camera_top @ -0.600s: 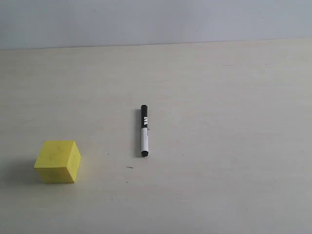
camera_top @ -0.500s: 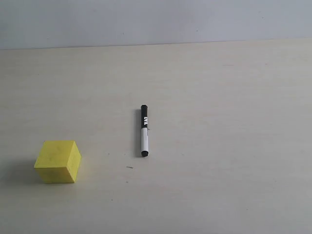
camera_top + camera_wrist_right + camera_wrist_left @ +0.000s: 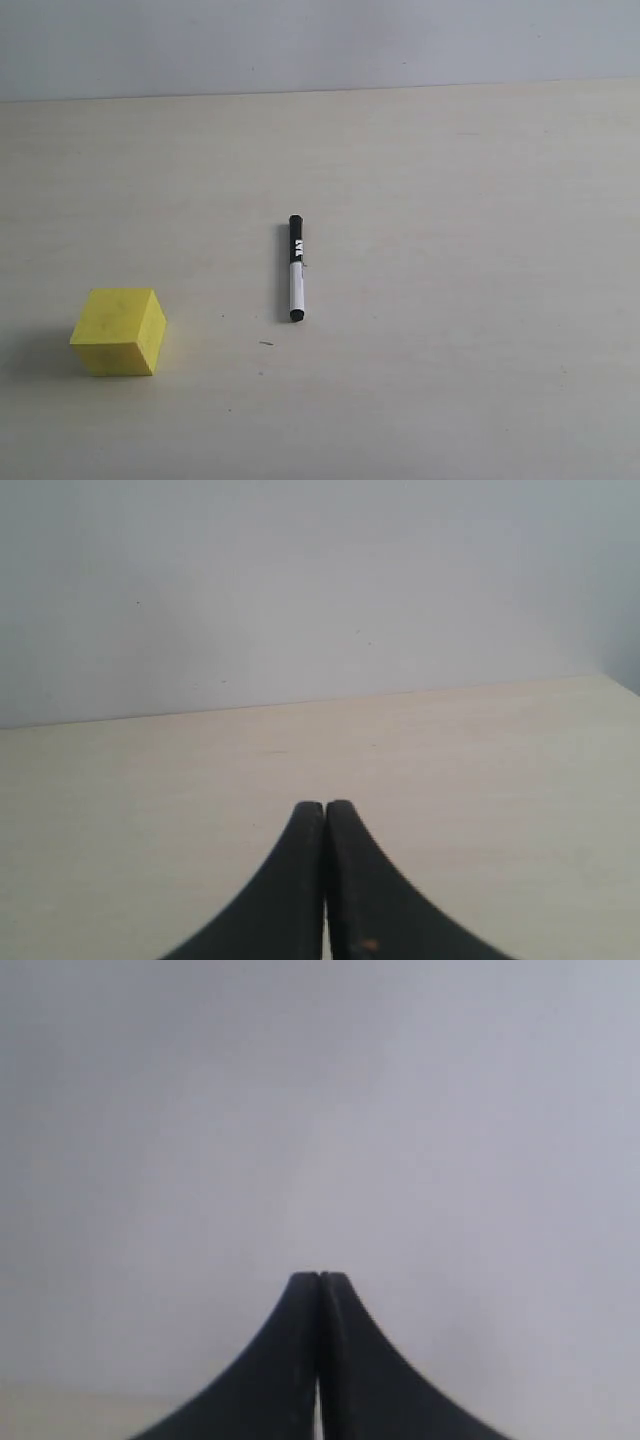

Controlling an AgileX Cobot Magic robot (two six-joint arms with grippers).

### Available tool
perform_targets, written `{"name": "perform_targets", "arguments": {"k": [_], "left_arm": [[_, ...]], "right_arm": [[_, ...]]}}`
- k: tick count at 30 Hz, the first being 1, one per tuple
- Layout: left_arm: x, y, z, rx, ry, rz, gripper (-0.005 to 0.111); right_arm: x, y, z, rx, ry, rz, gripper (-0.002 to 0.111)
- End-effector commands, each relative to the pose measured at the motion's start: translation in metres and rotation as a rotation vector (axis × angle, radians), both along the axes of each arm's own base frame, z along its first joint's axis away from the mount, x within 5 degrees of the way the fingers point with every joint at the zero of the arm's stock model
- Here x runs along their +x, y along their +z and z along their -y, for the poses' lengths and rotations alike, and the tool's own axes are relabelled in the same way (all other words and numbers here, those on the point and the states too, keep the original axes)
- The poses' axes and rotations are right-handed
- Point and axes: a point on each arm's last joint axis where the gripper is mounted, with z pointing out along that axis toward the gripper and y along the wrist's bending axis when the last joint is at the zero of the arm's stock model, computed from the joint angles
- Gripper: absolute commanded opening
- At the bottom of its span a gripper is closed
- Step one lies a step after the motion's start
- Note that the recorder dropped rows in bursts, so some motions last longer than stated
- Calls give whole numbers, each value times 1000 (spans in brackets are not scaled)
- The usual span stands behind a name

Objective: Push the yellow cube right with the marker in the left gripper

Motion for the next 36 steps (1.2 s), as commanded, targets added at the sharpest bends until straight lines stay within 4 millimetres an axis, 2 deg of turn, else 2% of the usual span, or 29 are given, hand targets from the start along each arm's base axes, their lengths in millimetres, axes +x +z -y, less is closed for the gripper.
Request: {"name": "perform_targets", "arguments": {"k": [1, 8, 15, 17, 19, 22, 25, 26, 31, 32, 36], "left_arm": [[-11, 21, 1, -177, -97, 230, 0], [-26, 39, 2, -233, -180, 473, 0], [-30, 42, 2, -243, -191, 521, 0], [-33, 58, -1, -281, -195, 546, 0], [-29, 81, -1, -288, -178, 486, 0], [-3, 118, -1, -224, -85, 189, 0], [43, 145, 1, -139, 1, -200, 0], [61, 147, 2, -118, 22, -337, 0], [129, 130, 13, 5, 47, -984, 0], [142, 124, 21, 63, 0, -1124, 0], [175, 105, 59, 110, -207, -1396, 0]], "right_arm": [[0, -1, 0, -10, 3, 1, 0], [0, -1, 0, -10, 3, 1, 0], [0, -1, 0, -10, 3, 1, 0], [0, -1, 0, -10, 3, 1, 0], [0, -1, 0, -10, 3, 1, 0], [0, -1, 0, -10, 3, 1, 0], [0, -1, 0, -10, 3, 1, 0], [0, -1, 0, -10, 3, 1, 0], [0, -1, 0, -10, 3, 1, 0], [0, -1, 0, -10, 3, 1, 0], [0, -1, 0, -10, 3, 1, 0]]}}
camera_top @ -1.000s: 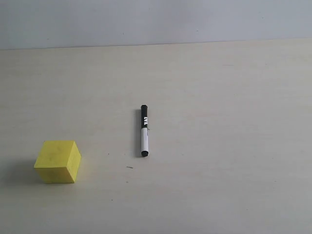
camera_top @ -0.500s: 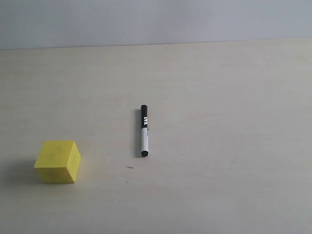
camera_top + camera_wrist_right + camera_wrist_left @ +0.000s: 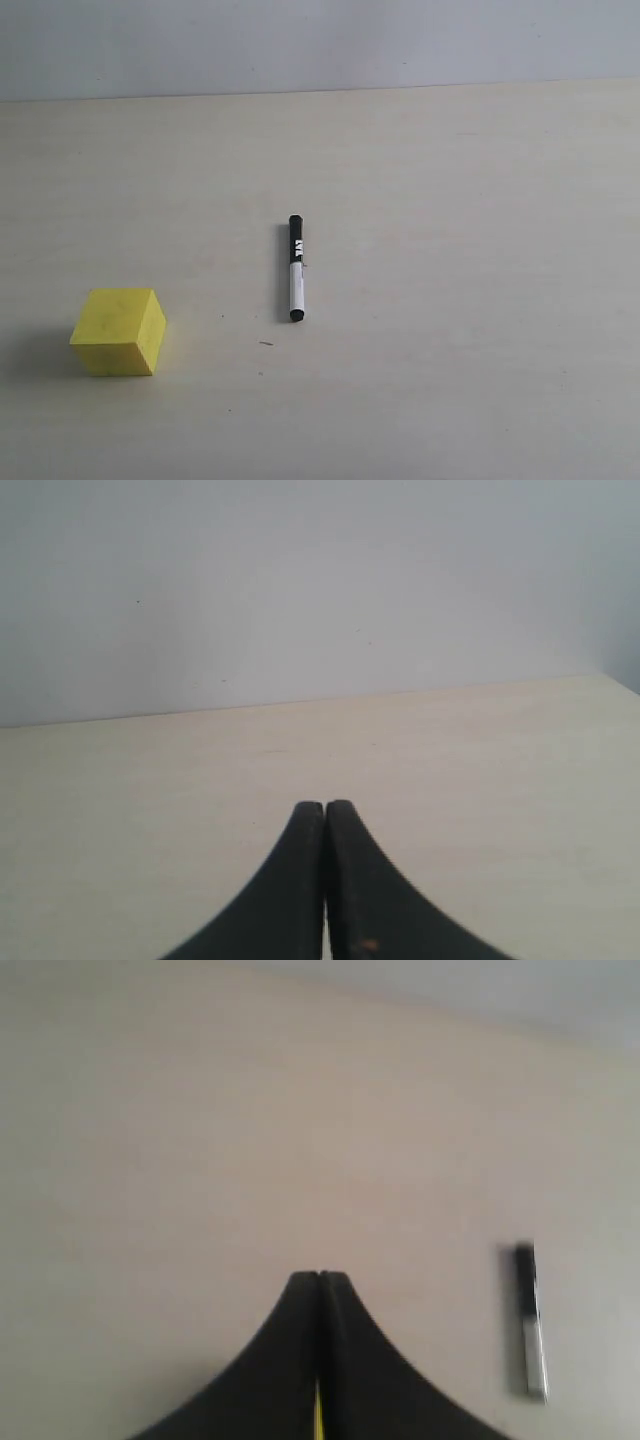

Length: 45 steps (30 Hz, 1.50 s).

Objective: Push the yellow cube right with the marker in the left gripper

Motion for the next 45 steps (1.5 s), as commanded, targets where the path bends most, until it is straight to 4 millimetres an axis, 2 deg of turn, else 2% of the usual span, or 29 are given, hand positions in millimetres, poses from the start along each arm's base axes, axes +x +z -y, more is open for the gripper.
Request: {"name": "perform_targets", "arguments": {"k": [1, 4, 5, 11, 14, 17, 22, 27, 30, 39, 45], "left_arm": [[28, -24, 45, -51, -206, -318, 0], [40, -38, 84, 13, -321, -391, 0], [43, -45, 102, 48, -352, -418, 0], [60, -75, 179, 221, -400, -436, 0], [71, -97, 207, 254, -434, -475, 0], [81, -119, 225, 237, -434, -531, 0], [92, -157, 241, 226, -420, -629, 4], [98, -184, 248, 231, -410, -665, 26], [101, -191, 251, 216, -401, -660, 33], [104, -214, 259, 190, -397, -652, 32], [106, -217, 260, 179, -380, -649, 32]], "right_arm": [[0, -1, 0, -10, 3, 3, 0], [0, -1, 0, -10, 3, 3, 0], [0, -1, 0, -10, 3, 3, 0], [0, -1, 0, -10, 3, 7, 0], [0, -1, 0, -10, 3, 7, 0], [0, -1, 0, -10, 3, 7, 0], [0, -1, 0, -10, 3, 7, 0], [0, -1, 0, -10, 3, 7, 0], [0, -1, 0, -10, 3, 7, 0], [0, -1, 0, -10, 3, 7, 0], [0, -1, 0, -10, 3, 7, 0]]}}
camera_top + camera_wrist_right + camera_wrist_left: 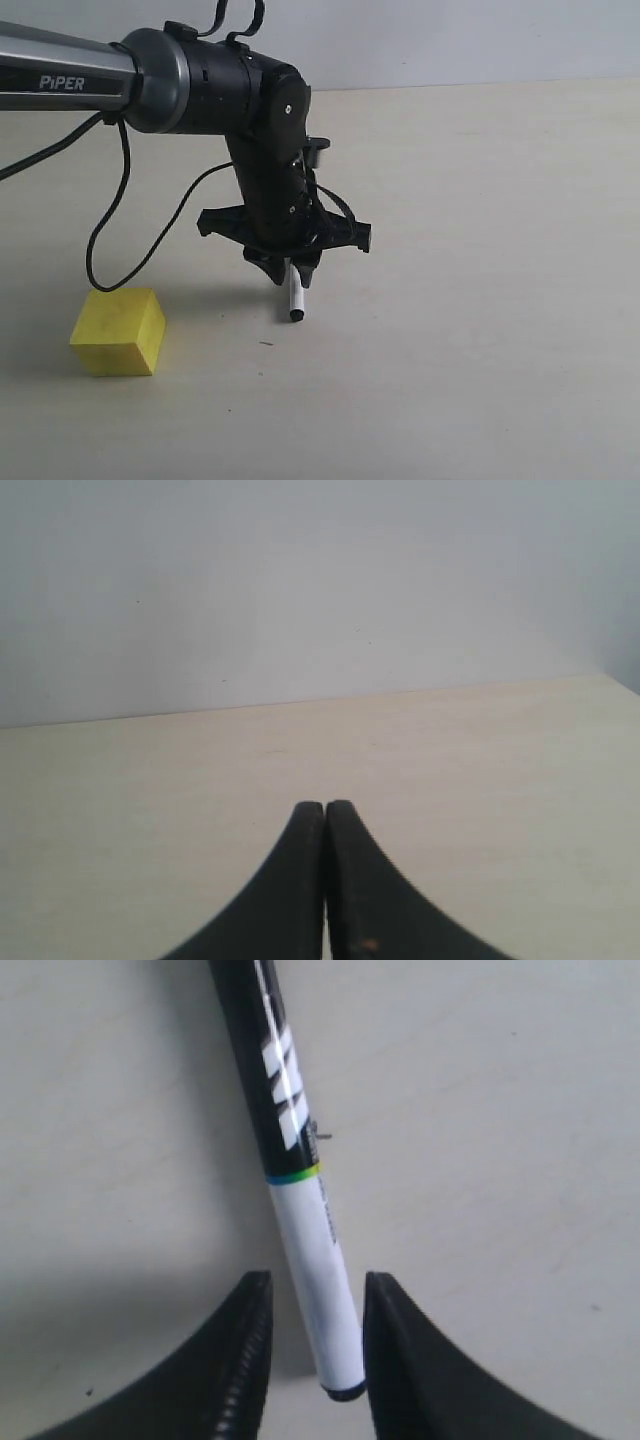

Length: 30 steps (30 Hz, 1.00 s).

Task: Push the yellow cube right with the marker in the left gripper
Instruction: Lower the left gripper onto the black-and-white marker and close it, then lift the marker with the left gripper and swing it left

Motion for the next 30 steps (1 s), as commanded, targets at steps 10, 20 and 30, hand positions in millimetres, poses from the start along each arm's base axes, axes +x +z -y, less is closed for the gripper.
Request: {"name": "perform_targets", "arguments": {"k": [10, 20, 30], "left_arm": [[1, -13, 5, -4, 11, -1, 32], [-6, -4, -1, 47, -84, -57, 0], [-52, 151, -130, 86, -270, 234, 0]], "right_arm": [[0, -1, 0, -10, 3, 7, 0], [0, -1, 0, -10, 3, 7, 0], [0, -1, 0, -10, 3, 3, 0]]}}
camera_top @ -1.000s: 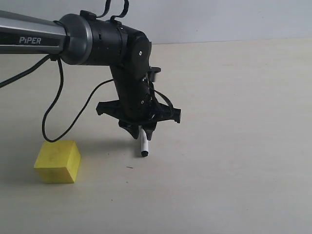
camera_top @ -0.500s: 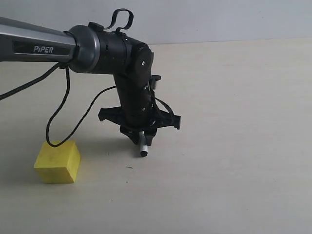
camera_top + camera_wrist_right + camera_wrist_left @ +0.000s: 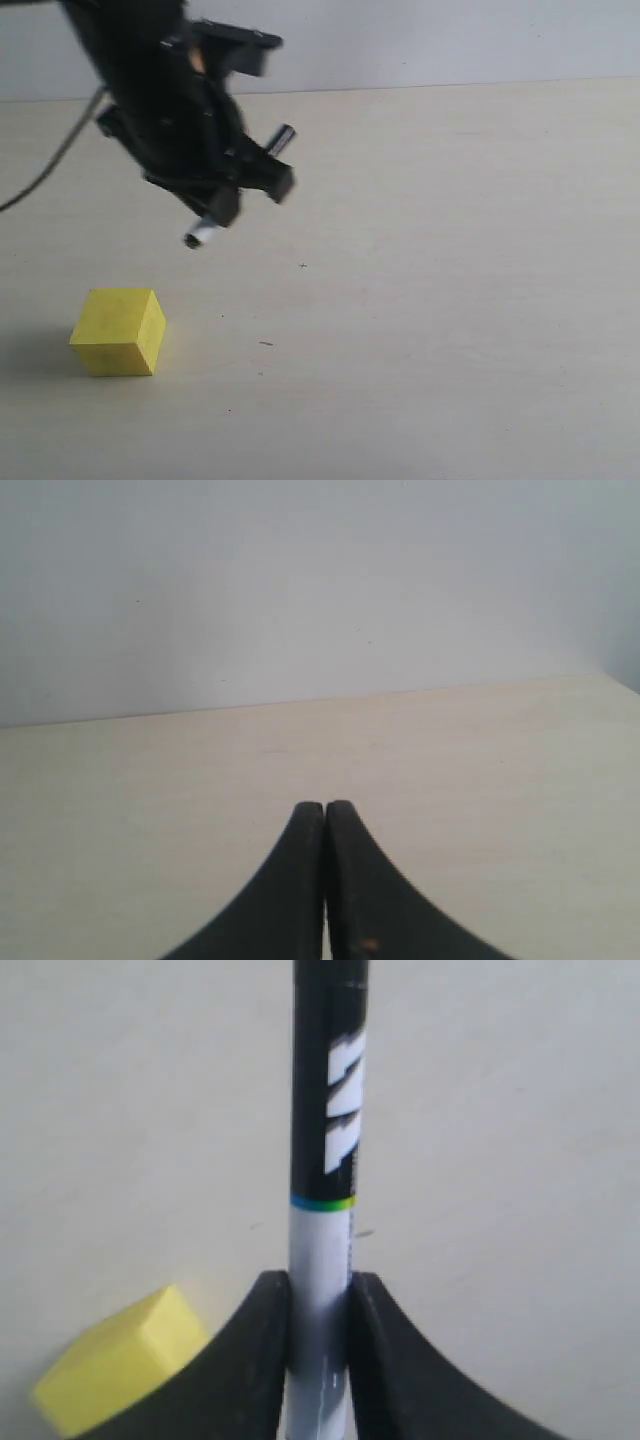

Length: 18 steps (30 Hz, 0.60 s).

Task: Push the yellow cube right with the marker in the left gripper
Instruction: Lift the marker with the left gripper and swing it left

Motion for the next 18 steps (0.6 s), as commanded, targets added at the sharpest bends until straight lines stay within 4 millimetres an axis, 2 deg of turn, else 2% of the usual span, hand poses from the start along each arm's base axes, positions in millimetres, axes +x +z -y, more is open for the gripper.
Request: {"name": "perform_targets", "arguments": {"k": [1, 3, 6, 9, 12, 15, 18], "left_arm": [[-17, 33, -97, 112, 100, 112, 0], [-29, 40, -148, 163, 219, 125, 0], [-46, 43, -208, 254, 345, 130, 0], [-58, 41, -246, 287, 416, 134, 0], [-57, 31, -256, 321, 265, 159, 0], [-58, 12, -257, 420, -128, 107, 0], [-54, -4, -257, 474, -396, 110, 0]], "right_arm": [[0, -1, 0, -10, 3, 3, 0], [0, -1, 0, -10, 3, 3, 0], [0, -1, 0, -10, 3, 3, 0], [0, -1, 0, -10, 3, 3, 0], [0, -1, 0, -10, 3, 3, 0], [0, -1, 0, -10, 3, 3, 0], [0, -1, 0, -10, 3, 3, 0]]}}
